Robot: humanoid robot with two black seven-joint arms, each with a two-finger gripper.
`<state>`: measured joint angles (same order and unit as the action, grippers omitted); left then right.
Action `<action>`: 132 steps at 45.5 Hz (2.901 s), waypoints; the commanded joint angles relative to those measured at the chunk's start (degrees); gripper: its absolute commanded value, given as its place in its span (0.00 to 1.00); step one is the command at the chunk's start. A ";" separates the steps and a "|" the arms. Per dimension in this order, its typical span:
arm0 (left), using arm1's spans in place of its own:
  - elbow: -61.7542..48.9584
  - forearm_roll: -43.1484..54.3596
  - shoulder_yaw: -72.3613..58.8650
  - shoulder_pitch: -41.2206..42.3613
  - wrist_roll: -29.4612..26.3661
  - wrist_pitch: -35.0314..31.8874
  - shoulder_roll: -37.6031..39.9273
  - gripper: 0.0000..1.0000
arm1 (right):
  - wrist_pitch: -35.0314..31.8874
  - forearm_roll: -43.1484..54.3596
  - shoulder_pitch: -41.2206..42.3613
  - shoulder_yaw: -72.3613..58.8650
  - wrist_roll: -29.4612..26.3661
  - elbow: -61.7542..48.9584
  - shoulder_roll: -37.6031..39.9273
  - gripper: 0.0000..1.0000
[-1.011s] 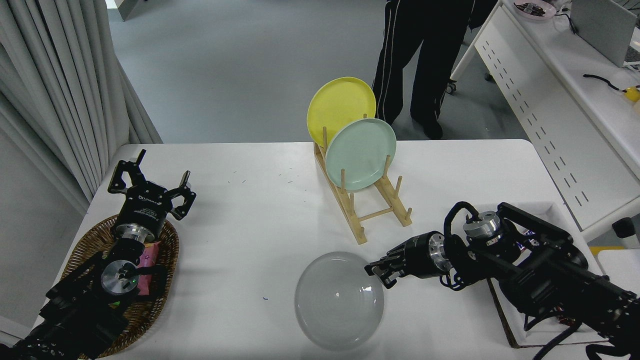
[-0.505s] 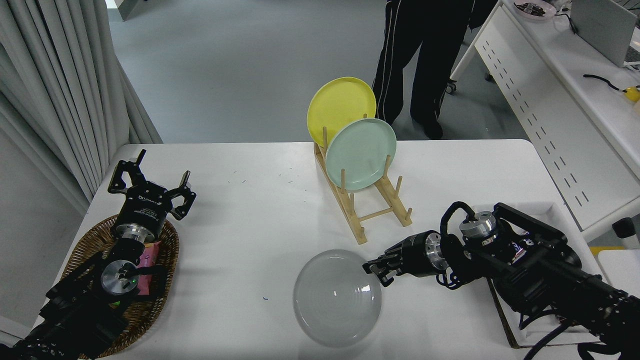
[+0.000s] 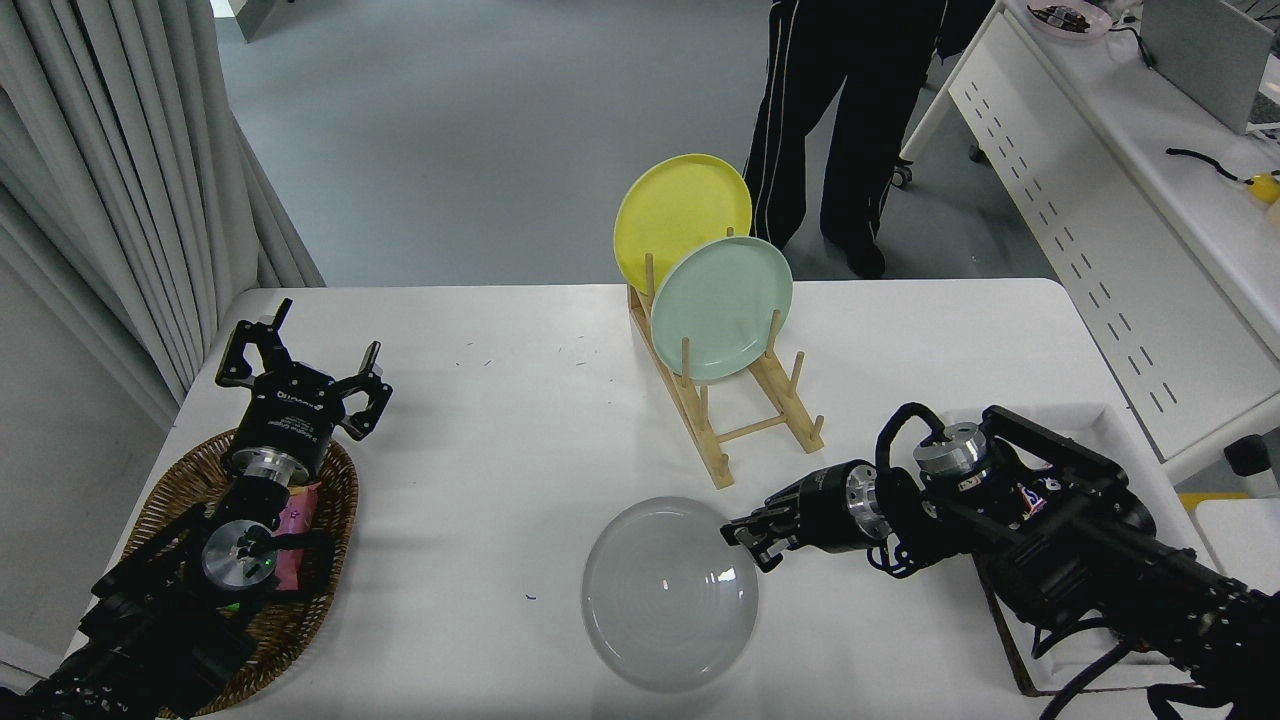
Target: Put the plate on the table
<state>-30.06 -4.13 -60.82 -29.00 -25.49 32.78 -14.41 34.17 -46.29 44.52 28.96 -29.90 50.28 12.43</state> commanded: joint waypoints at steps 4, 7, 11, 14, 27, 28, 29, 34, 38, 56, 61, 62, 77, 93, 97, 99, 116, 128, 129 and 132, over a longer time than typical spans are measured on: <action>0.00 0.00 0.00 0.00 0.00 0.00 0.00 1.00 | -0.33 -0.03 0.57 -0.04 0.01 -0.09 -0.47 0.17; 0.00 0.00 0.00 0.00 0.00 0.00 0.00 1.00 | -0.95 -0.03 0.57 -0.05 0.01 -0.09 -0.65 0.24; 0.00 0.00 0.00 0.00 0.00 0.00 0.00 1.00 | -1.39 0.15 0.57 -0.05 0.01 -0.09 -0.65 0.54; 0.00 0.00 0.00 0.00 0.00 0.00 0.00 1.00 | -2.18 0.94 0.57 -0.05 0.01 0.26 -0.65 0.81; 0.00 0.00 0.00 0.00 0.00 0.00 0.00 1.00 | -14.82 3.14 1.36 -0.57 0.10 3.33 -0.65 1.00; 0.00 0.00 0.00 0.00 0.00 0.00 0.00 1.00 | -16.14 3.40 1.45 -0.14 0.10 4.03 -0.65 1.00; 0.00 0.00 0.00 0.00 0.00 0.00 0.00 1.00 | -17.81 3.40 1.45 -0.05 0.10 4.91 -0.47 1.00; 0.00 0.00 0.00 0.00 0.00 0.00 0.00 1.00 | -27.91 3.67 1.01 -0.05 0.10 9.04 0.23 1.00; 0.00 0.00 0.00 0.00 0.00 0.00 0.00 1.00 | -33.28 4.02 1.36 -0.05 0.10 12.64 0.41 1.00; 0.00 0.00 0.00 0.00 0.00 0.00 0.00 1.00 | -36.81 23.07 -1.10 20.95 1.68 19.59 1.11 1.00; 0.00 0.00 0.00 0.00 0.00 0.00 0.00 1.00 | -36.28 31.86 -3.21 28.15 2.74 20.82 1.29 1.00; 0.00 0.00 0.00 0.00 0.00 0.00 0.00 1.00 | -36.19 34.05 -3.56 29.39 2.74 21.26 1.46 1.00; 0.00 0.00 0.00 0.00 0.00 0.00 0.00 1.00 | -23.01 55.60 -9.53 42.40 15.37 21.44 -0.03 1.00; 0.00 0.00 0.00 0.00 0.00 0.00 0.00 1.00 | -25.29 62.29 -20.43 42.58 36.49 21.71 -0.82 1.00; 0.00 0.00 0.00 0.00 0.00 0.00 0.00 1.00 | -30.29 62.38 -22.46 42.85 36.84 21.35 -1.09 1.00; 0.00 0.00 0.00 0.00 0.00 0.00 0.00 1.00 | -32.93 62.38 -23.25 43.02 37.01 21.09 -1.09 1.00; 0.00 0.00 0.00 0.00 0.00 0.00 0.00 1.00 | -46.03 61.23 -26.15 48.03 41.41 6.24 -1.53 1.00; 0.00 0.00 0.00 0.00 0.00 0.00 0.00 1.00 | -49.55 58.07 -23.87 48.82 42.90 -2.98 -2.67 1.00; 0.00 0.00 0.00 0.00 0.00 0.00 0.00 1.00 | -50.07 57.90 -23.60 48.82 42.99 -3.69 -2.67 1.00; 0.00 0.00 0.00 0.00 0.00 0.00 0.00 1.00 | -50.78 57.54 -22.99 48.56 42.99 -4.92 -2.67 1.00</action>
<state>-30.06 -4.13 -60.82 -29.00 -25.49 32.78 -14.41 -12.07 13.23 20.02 77.27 11.73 52.70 10.24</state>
